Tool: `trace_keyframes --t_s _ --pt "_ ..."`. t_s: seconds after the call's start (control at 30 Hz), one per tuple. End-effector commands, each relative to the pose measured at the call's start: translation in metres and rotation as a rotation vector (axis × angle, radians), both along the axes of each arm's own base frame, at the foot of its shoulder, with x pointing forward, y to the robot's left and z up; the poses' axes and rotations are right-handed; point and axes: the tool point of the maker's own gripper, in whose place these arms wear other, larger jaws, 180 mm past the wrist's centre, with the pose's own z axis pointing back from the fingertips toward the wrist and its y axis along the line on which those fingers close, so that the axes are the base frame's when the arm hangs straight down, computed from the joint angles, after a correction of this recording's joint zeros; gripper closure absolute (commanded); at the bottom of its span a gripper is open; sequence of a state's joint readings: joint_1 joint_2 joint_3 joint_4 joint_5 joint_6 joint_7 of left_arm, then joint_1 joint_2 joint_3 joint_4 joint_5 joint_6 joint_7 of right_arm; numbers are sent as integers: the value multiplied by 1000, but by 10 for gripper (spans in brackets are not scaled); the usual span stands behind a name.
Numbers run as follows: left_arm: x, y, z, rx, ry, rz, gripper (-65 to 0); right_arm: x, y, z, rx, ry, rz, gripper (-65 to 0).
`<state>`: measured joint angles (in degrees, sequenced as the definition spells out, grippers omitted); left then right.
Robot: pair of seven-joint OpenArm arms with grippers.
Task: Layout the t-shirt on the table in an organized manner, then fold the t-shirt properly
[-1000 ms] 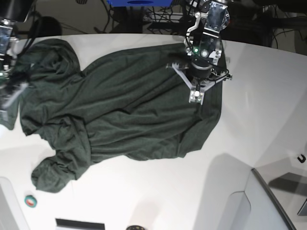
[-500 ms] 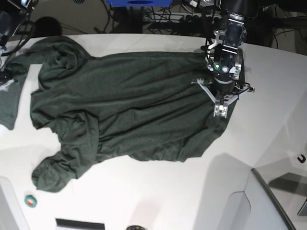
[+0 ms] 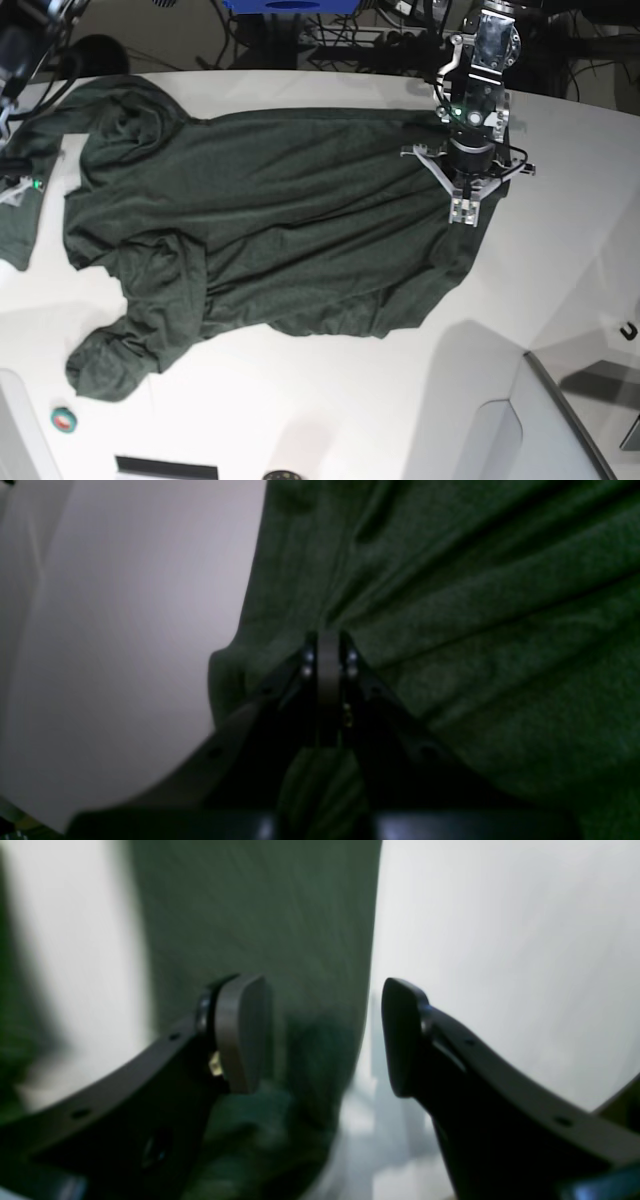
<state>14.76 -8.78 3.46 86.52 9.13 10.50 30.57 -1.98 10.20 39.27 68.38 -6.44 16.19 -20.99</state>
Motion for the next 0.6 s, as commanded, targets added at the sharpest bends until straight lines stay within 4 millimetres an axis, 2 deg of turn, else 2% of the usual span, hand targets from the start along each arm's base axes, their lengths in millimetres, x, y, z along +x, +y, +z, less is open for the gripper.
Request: trace_keyframes --t_s 0.0,0.07,0.13,0.17,0.23,0.27,0.3,0.4,0.57 --pt "6 3 7 15 -33 -4 0 17 -11 35 -75 -83 22 -347" --pt "4 4 3 17 -21 -2 0 35 22 49 -88 -85 154 -347" --pt "3 1 2 11 -18 -1 0 43 61 46 -62 -15 319 -338" --pt "3 1 1 11 -17 -1 0 43 81 41 -44 37 400 -305" --pt "-1 1 -5 12 1 2 0 42 131 30 19 101 548 -147" --pt "-4 2 -9 13 13 4 0 40 147 27 43 120 589 -60" --pt "-6 4 -12 15 22 7 0 39 159 25 64 138 621 0" --pt "-9 5 -16 17 36 9 0 44 182 23 93 167 683 -29" --pt "-14 7 -23 22 58 11 0 57 219 20 106 192 785 -11"
